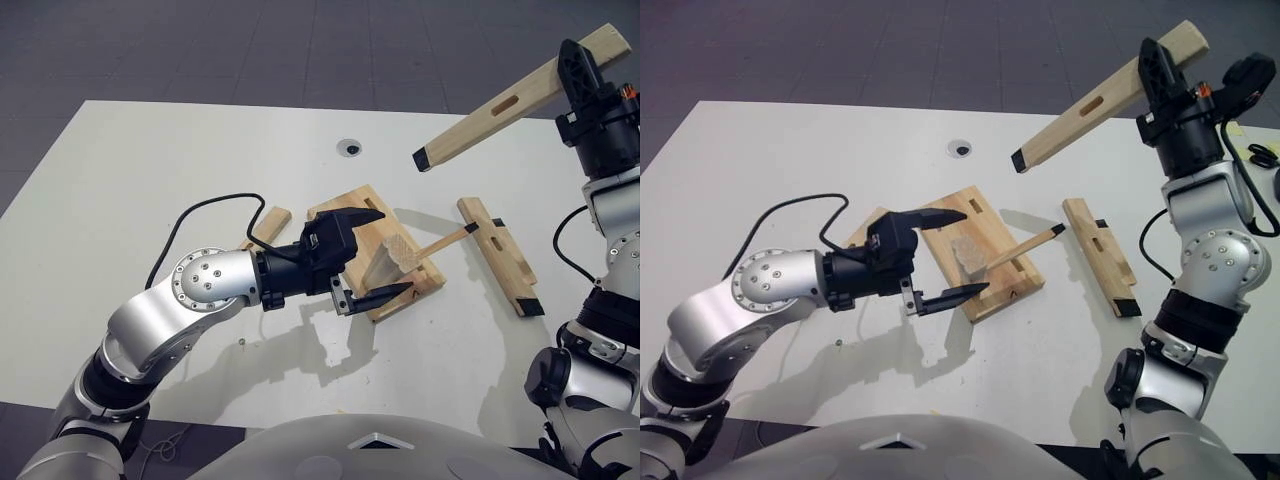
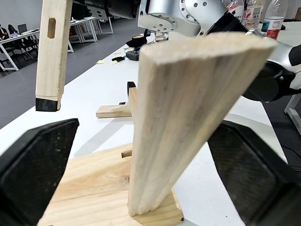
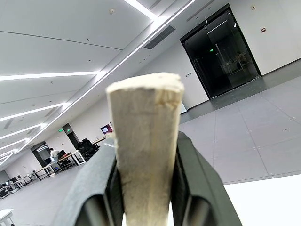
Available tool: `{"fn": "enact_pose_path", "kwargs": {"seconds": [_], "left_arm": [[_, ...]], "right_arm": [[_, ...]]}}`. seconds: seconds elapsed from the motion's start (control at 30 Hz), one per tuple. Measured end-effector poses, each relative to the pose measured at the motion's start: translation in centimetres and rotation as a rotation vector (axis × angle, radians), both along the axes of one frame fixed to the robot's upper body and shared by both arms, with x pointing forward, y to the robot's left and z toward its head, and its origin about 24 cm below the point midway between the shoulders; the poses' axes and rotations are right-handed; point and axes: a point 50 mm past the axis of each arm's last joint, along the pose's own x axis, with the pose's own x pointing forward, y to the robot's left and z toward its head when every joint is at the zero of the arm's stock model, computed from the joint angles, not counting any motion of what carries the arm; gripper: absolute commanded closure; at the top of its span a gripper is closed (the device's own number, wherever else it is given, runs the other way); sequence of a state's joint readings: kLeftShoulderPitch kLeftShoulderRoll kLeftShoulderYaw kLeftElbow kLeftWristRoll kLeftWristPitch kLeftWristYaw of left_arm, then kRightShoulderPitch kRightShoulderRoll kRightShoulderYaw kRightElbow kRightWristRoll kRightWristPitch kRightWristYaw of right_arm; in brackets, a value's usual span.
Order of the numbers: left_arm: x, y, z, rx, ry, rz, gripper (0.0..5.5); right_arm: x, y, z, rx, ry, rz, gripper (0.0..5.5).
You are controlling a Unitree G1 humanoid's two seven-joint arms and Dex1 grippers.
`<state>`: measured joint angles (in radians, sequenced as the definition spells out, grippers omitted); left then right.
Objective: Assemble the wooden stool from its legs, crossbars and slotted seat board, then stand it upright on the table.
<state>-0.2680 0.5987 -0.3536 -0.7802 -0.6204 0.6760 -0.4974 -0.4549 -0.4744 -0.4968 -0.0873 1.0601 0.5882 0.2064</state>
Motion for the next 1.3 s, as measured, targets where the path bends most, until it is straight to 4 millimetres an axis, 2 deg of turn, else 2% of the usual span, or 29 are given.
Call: {"fn": "enact_pose_path", "kwargs": {"seconds": [0.27, 0.43, 0.6, 0.77, 0.97, 1.3], "left_arm": [[1.8, 0.5, -0.6, 0.016, -0.071, 0.134, 2.73], [2.4, 0.7, -1.6, 0.01, -0.05, 0.169, 3.41], [2.9, 0.4, -1.9, 0.002, -0.081, 0.176, 3.41], [3.6, 0.6, -2.1, 0.022, -0.126, 0.213, 3.41], [3.2, 0.7, -2.4, 0.028, -0.15, 0.22, 3.41], [3.2, 0.6, -2.5, 0.027, -0.158, 0.226, 3.41]], "right_arm": [[0.0, 0.2, -0.4, 0.004, 0.005, 0.002, 4.48], [0.1, 0.5, -1.0, -0.035, 0.03, -0.013, 4.48], [0.4, 0.7, -1.5, -0.257, 0.02, -0.102, 4.48], [-1.2, 1.3, -2.7, -0.441, -0.036, -0.088, 4.48], [-2.9, 1.6, -4.1, -0.509, -0.042, -0.044, 4.48], [-4.3, 4.7, -5.5, -0.61, -0.086, 0.085, 4.48]]}}
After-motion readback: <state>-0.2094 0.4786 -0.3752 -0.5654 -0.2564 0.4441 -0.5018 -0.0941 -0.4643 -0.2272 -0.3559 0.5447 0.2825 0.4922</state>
